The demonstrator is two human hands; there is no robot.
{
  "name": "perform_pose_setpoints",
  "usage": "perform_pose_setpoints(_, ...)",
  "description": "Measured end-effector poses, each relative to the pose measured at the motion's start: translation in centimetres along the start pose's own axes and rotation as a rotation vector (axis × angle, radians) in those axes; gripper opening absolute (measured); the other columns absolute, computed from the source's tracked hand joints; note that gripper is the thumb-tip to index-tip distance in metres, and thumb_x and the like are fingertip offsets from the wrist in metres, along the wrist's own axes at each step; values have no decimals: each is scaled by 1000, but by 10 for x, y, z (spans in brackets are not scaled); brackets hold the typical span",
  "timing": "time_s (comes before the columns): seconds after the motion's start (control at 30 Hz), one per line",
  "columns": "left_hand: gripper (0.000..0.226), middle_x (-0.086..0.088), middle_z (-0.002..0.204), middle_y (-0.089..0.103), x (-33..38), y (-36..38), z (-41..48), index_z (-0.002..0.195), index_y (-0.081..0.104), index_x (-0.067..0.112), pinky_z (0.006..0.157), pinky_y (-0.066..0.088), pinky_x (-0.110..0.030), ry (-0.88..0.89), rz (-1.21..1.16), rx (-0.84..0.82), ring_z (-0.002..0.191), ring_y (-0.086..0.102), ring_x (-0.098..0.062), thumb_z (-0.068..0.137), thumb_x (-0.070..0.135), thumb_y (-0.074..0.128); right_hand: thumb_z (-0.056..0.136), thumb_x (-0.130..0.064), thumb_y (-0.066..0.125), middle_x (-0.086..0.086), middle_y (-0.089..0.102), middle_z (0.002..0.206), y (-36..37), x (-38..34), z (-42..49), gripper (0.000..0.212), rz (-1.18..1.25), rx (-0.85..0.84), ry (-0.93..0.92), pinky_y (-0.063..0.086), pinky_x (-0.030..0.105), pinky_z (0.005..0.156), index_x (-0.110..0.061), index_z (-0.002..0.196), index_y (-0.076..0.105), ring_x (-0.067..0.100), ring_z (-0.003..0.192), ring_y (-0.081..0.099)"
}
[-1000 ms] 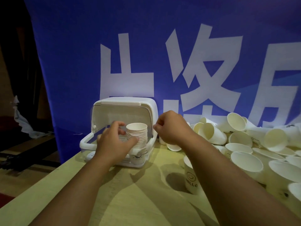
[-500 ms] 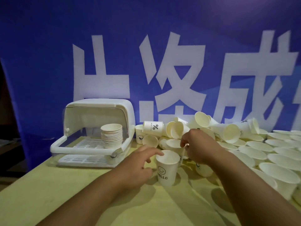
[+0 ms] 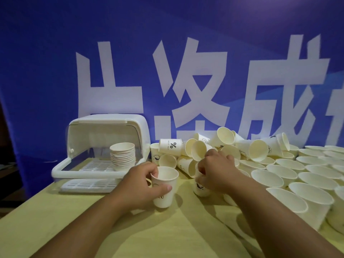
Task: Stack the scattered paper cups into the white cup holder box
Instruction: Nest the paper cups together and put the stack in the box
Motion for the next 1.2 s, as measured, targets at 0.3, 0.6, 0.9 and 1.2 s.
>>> perform_pose_setpoints(0.3, 50, 20, 100, 63, 11, -82, -12, 108, 54, 39, 68, 52, -26, 142, -103, 426, 82, 61, -3, 74, 35, 90, 86, -46, 72, -5, 63, 98, 1, -18, 0, 30, 461, 93, -42, 54, 42, 83, -19, 79, 60, 17, 89, 59)
perform_pose_setpoints(0.6, 73, 15, 133, 54, -9, -126, -11, 145, 40, 39, 81, 48, -18, 132, -290, 696, 118, 59, -13, 85, 36, 82, 78, -41, 85, -17, 49, 124, 21, -21, -2, 37, 773, 133, -7, 43, 22, 86, -38, 104, 60, 6, 113, 51)
perform_pose_setpoints(0.9, 69, 9, 135, 58, -46, -120, 14, 148, 47, 31, 98, 54, -36, 33, -206, 696, 123, 57, -15, 87, 40, 80, 69, -31, 93, -19, 53, 113, 59, -16, -1, 86, 1095, 36, 110, 50, 21, 75, -38, 136, 40, 4, 98, 58)
perform_pose_setpoints(1.2, 64, 8, 133, 51, -61, -118, 25, 148, 44, 32, 98, 51, -43, -32, -115, 676, 119, 53, -17, 92, 44, 72, 72, -23, 92, -17, 53, 112, 59, -17, 2, 76, 1218, 90, 145, 48, 20, 65, -36, 128, 42, 9, 97, 57)
Point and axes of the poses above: each hand's wrist, its own z-axis towards the middle knuckle, its own y-axis out of the palm, x = y × z, the point moved 9 cm from there along z, towards the middle knuckle
